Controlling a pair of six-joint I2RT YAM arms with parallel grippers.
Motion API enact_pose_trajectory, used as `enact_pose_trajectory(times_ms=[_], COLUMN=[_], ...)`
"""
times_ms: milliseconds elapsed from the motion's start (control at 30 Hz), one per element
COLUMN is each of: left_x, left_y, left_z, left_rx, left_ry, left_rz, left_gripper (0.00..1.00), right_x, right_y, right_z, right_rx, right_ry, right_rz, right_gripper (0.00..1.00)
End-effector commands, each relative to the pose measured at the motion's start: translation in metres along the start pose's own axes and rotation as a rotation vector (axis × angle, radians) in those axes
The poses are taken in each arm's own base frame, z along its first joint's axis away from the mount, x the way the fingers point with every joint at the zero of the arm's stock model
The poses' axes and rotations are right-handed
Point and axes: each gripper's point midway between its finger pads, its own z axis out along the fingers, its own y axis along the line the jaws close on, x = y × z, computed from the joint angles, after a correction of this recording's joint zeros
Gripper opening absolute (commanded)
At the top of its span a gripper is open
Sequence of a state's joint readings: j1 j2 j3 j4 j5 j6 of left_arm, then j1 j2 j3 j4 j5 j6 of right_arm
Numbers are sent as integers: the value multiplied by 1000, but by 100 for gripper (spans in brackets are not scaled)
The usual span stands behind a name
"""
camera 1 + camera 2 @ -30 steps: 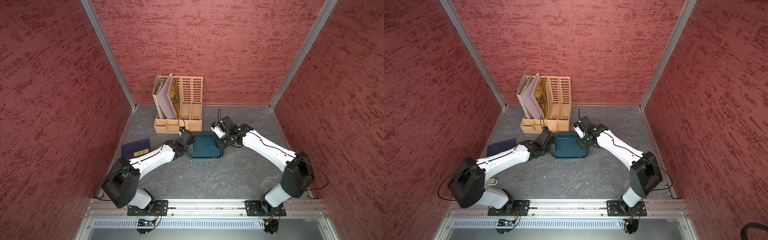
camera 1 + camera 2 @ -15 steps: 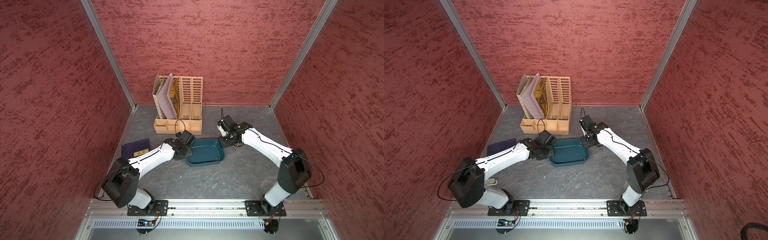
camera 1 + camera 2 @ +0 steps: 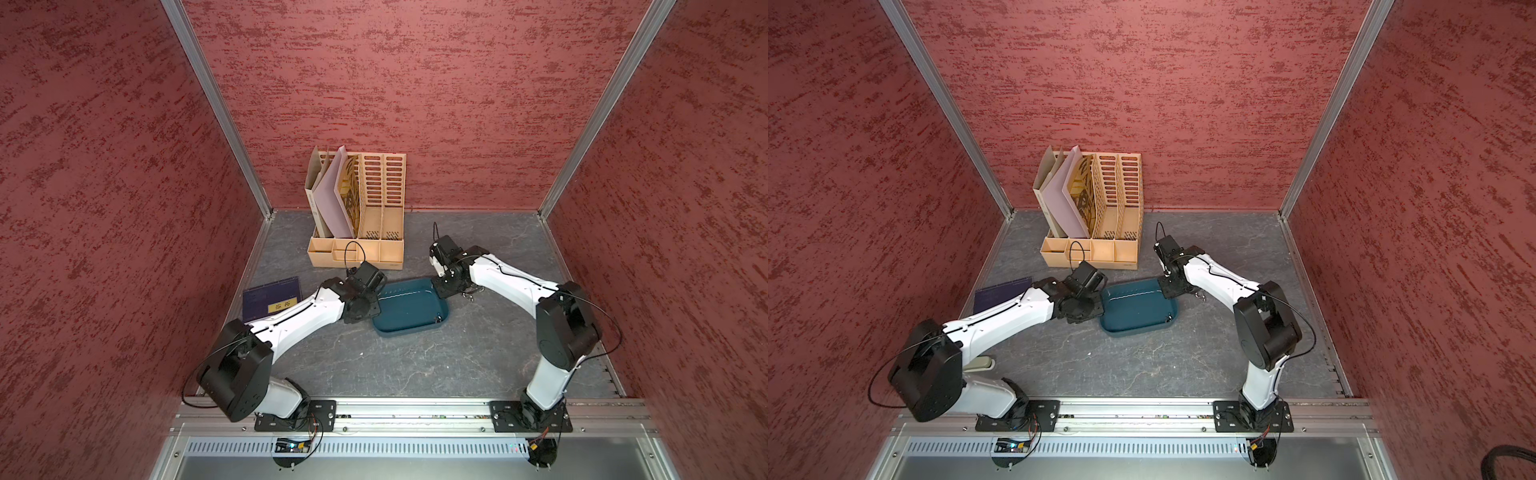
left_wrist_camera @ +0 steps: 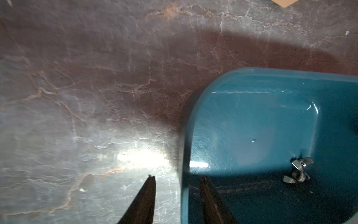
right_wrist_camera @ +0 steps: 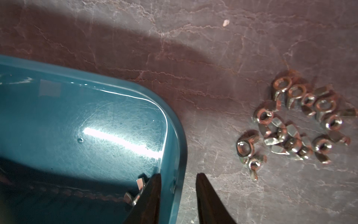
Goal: Take out the wing nut from the storage box
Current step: Place the storage box at the center of the board.
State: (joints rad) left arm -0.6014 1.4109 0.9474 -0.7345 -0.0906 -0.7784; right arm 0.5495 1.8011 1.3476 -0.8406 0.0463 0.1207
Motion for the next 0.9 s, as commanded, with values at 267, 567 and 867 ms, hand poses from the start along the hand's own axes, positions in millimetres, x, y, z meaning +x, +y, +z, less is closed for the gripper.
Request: enact_pose_trajectory(times_ms=[267, 567, 867], left_x=[-63, -57, -52], left_y=[-12, -49, -56], left_z=[-51, -47, -35], left_rx=[39, 191, 198], left_ry=[-174, -126, -89], left_rz=[228, 437, 464], left_gripper=[49, 51, 52], right_x=[-16, -34, -38], right_y=[-3, 16, 25], right_z=[16, 11, 26], right_rx=[14, -79, -121], right_ry=[-3, -54, 11], right_rz=[-73, -344, -566], right_gripper=[12, 6, 6])
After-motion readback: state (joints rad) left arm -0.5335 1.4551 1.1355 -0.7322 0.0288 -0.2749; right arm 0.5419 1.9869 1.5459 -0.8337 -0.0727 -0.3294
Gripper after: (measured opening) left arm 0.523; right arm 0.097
